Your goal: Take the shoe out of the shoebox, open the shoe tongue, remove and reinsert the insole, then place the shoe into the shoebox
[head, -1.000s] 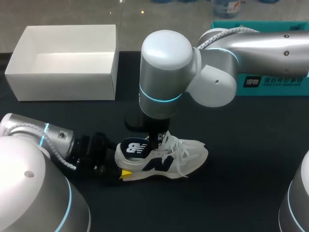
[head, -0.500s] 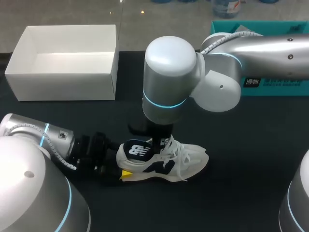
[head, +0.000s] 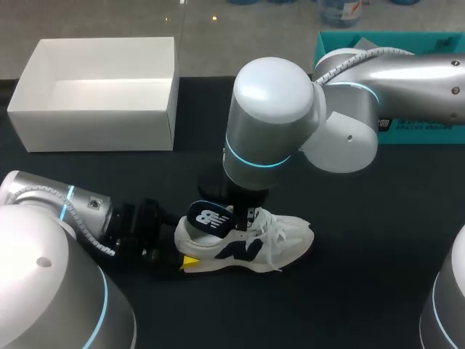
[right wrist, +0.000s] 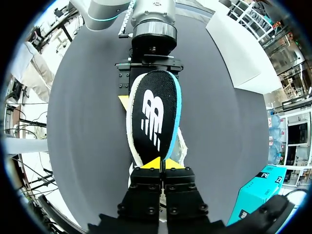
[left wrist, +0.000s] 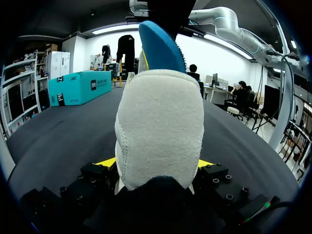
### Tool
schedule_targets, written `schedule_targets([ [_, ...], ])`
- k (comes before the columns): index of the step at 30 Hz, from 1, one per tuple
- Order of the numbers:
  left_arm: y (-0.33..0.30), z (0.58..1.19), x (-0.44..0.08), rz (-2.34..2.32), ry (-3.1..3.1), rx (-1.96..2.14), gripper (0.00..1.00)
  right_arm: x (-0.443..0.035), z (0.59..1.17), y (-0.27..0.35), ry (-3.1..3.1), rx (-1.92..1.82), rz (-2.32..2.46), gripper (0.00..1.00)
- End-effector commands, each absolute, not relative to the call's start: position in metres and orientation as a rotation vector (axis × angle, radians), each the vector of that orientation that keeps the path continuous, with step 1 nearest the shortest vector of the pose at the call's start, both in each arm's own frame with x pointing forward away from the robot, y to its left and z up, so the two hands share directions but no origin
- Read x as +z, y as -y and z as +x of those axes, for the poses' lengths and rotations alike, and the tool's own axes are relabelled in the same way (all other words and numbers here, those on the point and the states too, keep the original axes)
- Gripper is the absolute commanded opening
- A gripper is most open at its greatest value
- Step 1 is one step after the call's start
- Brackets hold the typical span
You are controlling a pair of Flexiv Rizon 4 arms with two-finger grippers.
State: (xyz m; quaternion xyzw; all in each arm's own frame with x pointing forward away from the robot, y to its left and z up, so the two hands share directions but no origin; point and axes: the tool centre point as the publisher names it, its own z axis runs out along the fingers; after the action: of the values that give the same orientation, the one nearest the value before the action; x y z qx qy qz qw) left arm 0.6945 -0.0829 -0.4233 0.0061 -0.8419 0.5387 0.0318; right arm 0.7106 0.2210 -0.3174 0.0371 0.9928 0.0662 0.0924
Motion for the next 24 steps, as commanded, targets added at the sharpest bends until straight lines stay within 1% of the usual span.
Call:
schedule_targets([
  [1,0.084,0.694,-0.425,0.021,2.595,1.659,0.00,-0.319,0.722,-0.233,-2.957,0.199,0.075,0.00],
  [8,0.084,0.694,-0.425,0.021,2.595,1.659,0.00,-0.324,0.725,-0.241,-2.966,0.232,0.010,0.00],
  [9,0.084,0.694,-0.425,0.021,2.595,1.659,0.00,-0.327,0.724,-0.240,-2.969,0.242,0.002,0.06],
  [10,0.084,0.694,-0.425,0.021,2.595,1.659,0.00,-0.328,0.722,-0.240,-2.969,0.261,-0.004,0.28],
  [11,0.084,0.694,-0.425,0.021,2.595,1.659,0.00,-0.330,0.721,-0.239,-2.972,0.265,0.003,0.40],
  [16,0.084,0.694,-0.425,0.021,2.595,1.659,0.00,-0.335,0.716,-0.237,-2.985,0.277,0.019,0.38],
  [20,0.084,0.694,-0.425,0.021,2.595,1.659,0.00,-0.338,0.715,-0.236,-2.990,0.283,0.032,0.38],
  [24,0.084,0.694,-0.425,0.021,2.595,1.659,0.00,-0.341,0.715,-0.233,-3.000,0.285,0.046,0.35],
])
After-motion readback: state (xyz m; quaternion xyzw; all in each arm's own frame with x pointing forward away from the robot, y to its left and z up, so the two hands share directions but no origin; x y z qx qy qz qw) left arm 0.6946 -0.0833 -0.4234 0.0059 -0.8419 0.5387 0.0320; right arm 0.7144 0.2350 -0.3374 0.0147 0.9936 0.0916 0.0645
